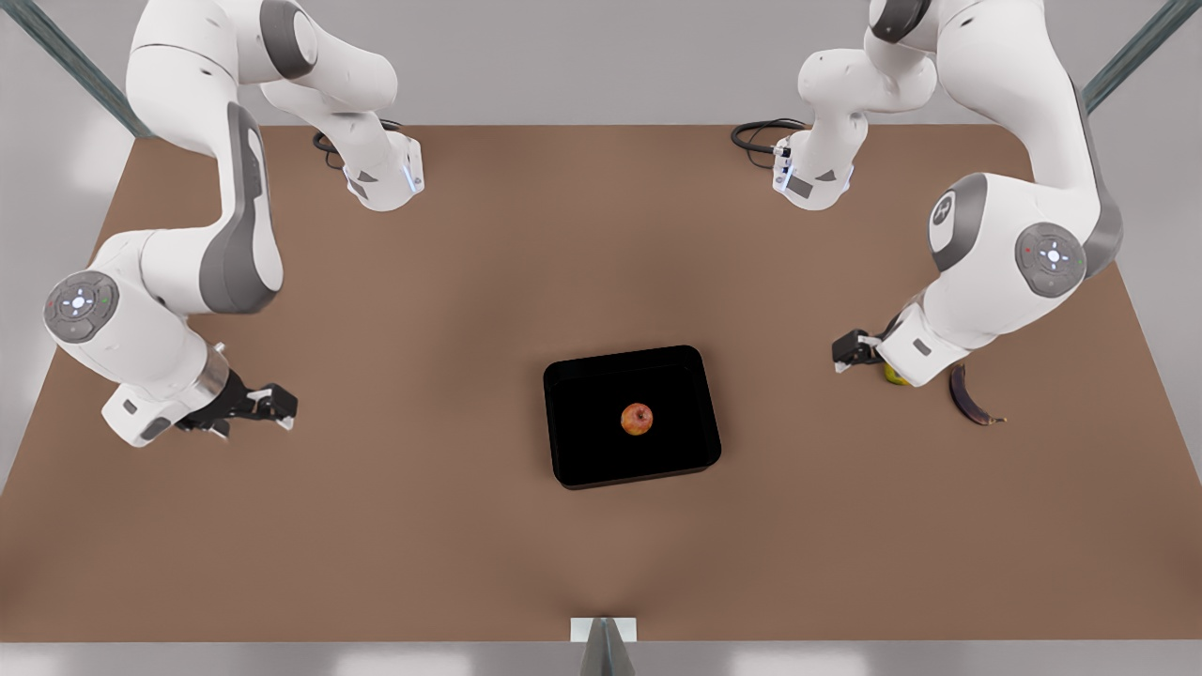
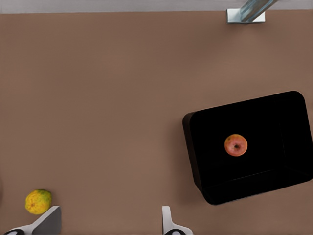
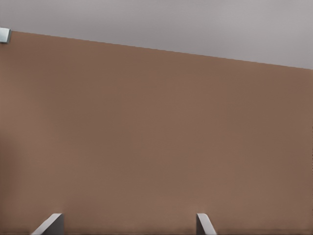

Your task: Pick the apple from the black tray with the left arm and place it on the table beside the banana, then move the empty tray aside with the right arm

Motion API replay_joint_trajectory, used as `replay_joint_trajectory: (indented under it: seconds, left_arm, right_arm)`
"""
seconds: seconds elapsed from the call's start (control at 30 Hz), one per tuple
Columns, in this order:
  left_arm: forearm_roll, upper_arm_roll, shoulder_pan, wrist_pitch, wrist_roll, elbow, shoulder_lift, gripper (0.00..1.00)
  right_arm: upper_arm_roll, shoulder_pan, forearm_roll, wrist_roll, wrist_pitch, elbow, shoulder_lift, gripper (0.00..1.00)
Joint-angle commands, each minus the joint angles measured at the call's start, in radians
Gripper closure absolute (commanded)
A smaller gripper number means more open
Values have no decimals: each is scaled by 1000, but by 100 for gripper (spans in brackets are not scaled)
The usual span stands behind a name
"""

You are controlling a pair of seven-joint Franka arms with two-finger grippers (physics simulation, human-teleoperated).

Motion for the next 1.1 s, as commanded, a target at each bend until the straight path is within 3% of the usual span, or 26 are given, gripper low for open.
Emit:
replay_joint_trajectory:
  seconds: [0.0,0.1,0.2,0.3,0.37,0.57,1.07]
  left_arm:
    - [2,0,4,14,-1,-2,0,0]
    - [41,-8,-24,19,-2,50,29,0]
    - [77,-7,-149,31,-19,53,74,0]
    - [110,-8,-222,94,-148,49,104,0]
    - [108,-8,-294,120,-329,55,138,0]
    - [182,-7,-469,200,-749,58,236,0]
    - [255,1,-502,531,-908,50,486,0]
  right_arm:
    - [-1,0,1,-28,-66,1,-14,0]
    - [1,-2,-1,-26,-85,1,-16,0]
    - [16,3,-1,38,-69,33,-10,0]
    - [44,3,-2,38,63,37,24,0]
    - [45,6,-2,47,199,37,73,0]
    - [44,25,-5,225,251,61,107,0]
    - [30,18,-8,231,254,127,153,0]
